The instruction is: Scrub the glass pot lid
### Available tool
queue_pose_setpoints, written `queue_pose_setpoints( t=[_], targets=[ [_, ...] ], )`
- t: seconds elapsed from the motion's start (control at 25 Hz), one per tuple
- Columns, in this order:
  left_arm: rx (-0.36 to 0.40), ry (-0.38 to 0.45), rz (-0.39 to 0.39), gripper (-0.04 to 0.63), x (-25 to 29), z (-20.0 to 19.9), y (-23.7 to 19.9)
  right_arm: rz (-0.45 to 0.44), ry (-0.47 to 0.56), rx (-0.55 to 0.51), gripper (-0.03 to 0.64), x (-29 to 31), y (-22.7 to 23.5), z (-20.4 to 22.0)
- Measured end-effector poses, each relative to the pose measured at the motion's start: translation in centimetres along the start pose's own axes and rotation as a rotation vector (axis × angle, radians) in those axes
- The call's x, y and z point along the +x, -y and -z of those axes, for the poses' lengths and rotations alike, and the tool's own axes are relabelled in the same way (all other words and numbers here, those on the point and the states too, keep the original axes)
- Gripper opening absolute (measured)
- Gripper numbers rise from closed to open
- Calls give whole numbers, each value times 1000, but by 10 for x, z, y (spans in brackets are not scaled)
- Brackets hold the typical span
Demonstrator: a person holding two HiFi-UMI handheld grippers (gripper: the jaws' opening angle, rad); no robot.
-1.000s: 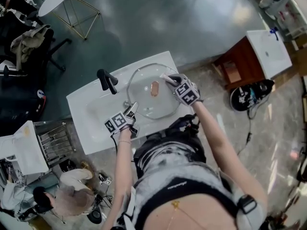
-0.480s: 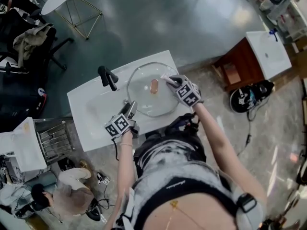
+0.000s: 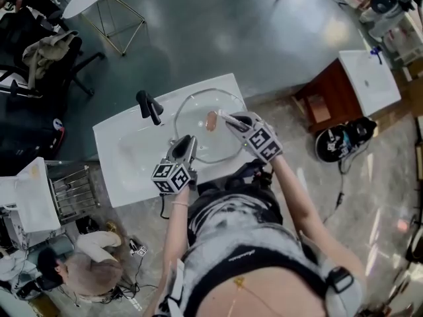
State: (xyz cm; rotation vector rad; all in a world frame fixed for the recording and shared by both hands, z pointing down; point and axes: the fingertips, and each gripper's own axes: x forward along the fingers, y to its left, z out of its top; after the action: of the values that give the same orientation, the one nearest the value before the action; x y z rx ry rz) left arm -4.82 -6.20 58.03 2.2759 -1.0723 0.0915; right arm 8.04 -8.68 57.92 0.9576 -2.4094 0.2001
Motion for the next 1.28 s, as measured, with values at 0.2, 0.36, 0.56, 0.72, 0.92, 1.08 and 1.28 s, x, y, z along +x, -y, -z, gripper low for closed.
queue_pose_setpoints(
  t=[0.2,0.36,0.56,0.72,0.92,1.08,1.28],
  targets=[
    [174,34,2,4,-1,-20,33,26,101,-36,87,-25,-4,-30],
    [254,87,7,-3,-6,-46,59,53,205,-68,87,-51,-4,-62],
    [343,181,7,-5,-16,-86,92,91,357,-121,86,-86,-6,-111],
    [389,240,-23,-5,-22,-118,112,111,476,-125,84,-109,-9,-148],
    [430,274,-55,-5,-25,-146,129,100,539,-58,83,-119,-16,-169],
    [444,284,-71,-5,-26,-156,137,96,525,-64,81,-114,-20,-168],
    [437,272,-82,-5,-23,-153,136,83,535,-27,80,-114,-22,-171]
  ],
)
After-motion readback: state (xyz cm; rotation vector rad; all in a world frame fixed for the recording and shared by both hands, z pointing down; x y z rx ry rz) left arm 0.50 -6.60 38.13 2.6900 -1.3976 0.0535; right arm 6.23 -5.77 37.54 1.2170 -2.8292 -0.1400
